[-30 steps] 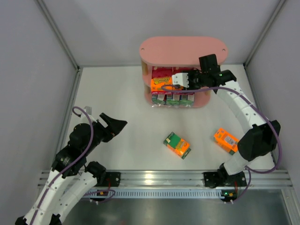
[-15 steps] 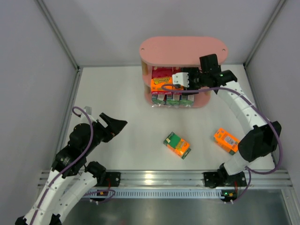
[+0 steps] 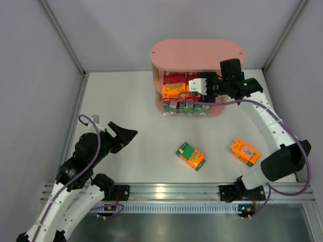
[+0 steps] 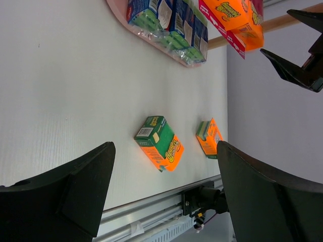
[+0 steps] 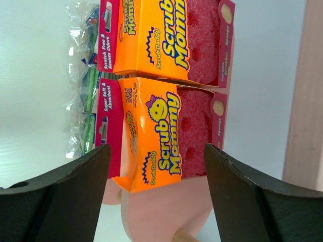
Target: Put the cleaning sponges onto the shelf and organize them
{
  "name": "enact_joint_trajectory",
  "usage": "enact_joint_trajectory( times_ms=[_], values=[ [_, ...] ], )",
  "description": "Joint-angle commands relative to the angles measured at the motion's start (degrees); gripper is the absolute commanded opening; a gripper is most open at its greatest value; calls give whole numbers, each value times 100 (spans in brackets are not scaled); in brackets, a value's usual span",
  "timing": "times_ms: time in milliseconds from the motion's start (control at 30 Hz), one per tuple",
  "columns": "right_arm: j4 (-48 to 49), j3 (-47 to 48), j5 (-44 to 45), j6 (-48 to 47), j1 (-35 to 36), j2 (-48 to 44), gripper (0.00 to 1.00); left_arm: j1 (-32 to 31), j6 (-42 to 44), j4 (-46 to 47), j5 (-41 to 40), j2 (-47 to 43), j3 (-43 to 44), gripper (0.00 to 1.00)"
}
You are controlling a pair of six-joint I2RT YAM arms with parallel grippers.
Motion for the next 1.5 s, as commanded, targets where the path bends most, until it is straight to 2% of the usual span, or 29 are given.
enact_joint_trajectory(
  times_ms=[0,100,133,233,367,433,633,767,933,1067,1333,1467],
  values=[
    [21,-54,-424,103,-34,-539,75,26,161,299,323,35,-110,88],
    [-84,-99,-661,620,18,-986,74,17,328,711,893,298,-277,88],
    [-223,-90,-749,822,27,-1093,74,25,372,826,1313,421,-330,88],
    [-330,-160,-1214,1718,62,-1548,73,26,504,1502,1991,922,-584,88],
    [-111,-965,-1444,3053,62,-2138,74,8,434,2513,2993,1755,-945,87],
    [-58,-1536,-1462,3275,62,-2480,73,-1,451,2846,3048,2160,-989,87],
    [610,-3032,-1364,3883,-34,-3438,75,-659,48,4286,2540,2995,-1349,84],
    [768,-3358,-1776,4014,-560,-3634,75,-1265,-417,4929,1890,3558,-1639,83],
    [909,-3588,-2076,4085,-886,-3669,75,-1670,-936,5046,941,4069,-1500,84],
    [970,-3711,-2244,4103,-1071,-3713,75,-1951,-1323,5037,484,4359,-1350,84],
    [997,-3878,-2349,4068,-1212,-3801,75,-2514,-1737,5037,130,5168,-1183,74],
    [988,-3922,-2393,4032,-1256,-3827,75,-2690,-1860,5046,-63,5642,-850,63]
  ],
)
